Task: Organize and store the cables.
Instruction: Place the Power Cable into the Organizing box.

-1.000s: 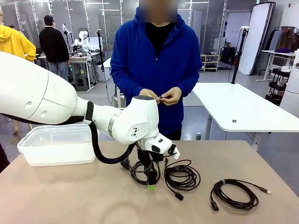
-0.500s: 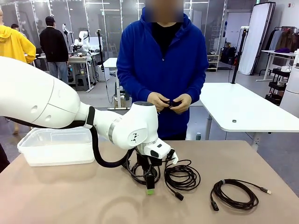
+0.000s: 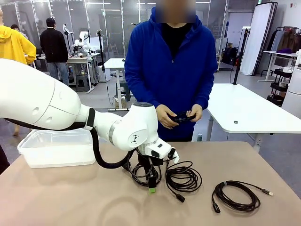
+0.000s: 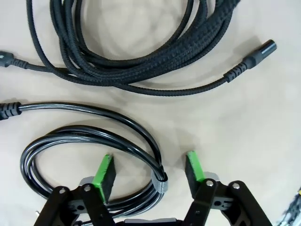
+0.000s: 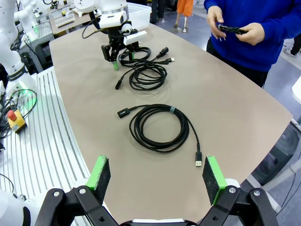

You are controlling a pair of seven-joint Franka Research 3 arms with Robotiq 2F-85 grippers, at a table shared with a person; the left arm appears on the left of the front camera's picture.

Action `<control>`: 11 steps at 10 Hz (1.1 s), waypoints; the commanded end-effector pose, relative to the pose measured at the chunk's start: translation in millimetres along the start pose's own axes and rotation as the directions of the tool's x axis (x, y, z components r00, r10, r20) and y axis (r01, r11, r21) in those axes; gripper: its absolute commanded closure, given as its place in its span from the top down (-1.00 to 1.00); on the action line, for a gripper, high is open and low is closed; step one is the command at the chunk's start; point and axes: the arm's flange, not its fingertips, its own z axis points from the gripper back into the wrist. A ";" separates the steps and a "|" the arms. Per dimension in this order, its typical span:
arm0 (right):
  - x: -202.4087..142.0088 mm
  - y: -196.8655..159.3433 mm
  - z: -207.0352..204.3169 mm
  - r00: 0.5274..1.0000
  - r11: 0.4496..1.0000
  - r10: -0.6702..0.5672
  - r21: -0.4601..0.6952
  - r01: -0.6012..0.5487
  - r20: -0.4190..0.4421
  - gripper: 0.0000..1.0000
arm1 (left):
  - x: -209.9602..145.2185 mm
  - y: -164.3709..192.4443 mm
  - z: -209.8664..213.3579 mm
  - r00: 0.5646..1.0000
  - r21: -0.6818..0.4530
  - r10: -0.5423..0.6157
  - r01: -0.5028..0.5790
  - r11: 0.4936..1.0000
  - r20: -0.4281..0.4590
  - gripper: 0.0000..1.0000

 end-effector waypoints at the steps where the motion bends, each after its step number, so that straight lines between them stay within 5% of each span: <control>1: 3.0 -0.7 0.7 1.000 1.000 -0.004 -0.003 0.004 0.015 1.00 | -0.5 -1.7 -6.5 1.000 -0.003 -0.002 0.002 1.000 -0.009 -1.00; 2: 3.0 -0.7 0.7 1.000 1.000 -0.004 -0.003 0.004 0.015 1.00 | 0.5 -1.4 -5.7 1.000 -0.006 0.003 -0.003 1.000 -0.011 -1.00; 3: 3.0 -0.7 0.7 1.000 1.000 -0.004 -0.003 0.004 0.015 1.00 | -0.1 -1.7 -4.9 1.000 -0.015 0.019 -0.019 1.000 -0.015 -0.72; 5: 3.0 -0.7 0.7 1.000 1.000 -0.004 -0.003 0.004 0.015 1.00 | -0.7 -2.9 2.6 0.998 -0.019 0.054 -0.054 0.998 -0.033 -1.00; 11: 3.0 -0.7 0.7 1.000 1.000 -0.004 -0.003 0.004 0.015 1.00 | -14.3 -16.3 66.1 0.998 -0.027 0.056 -0.057 0.998 -0.026 -1.00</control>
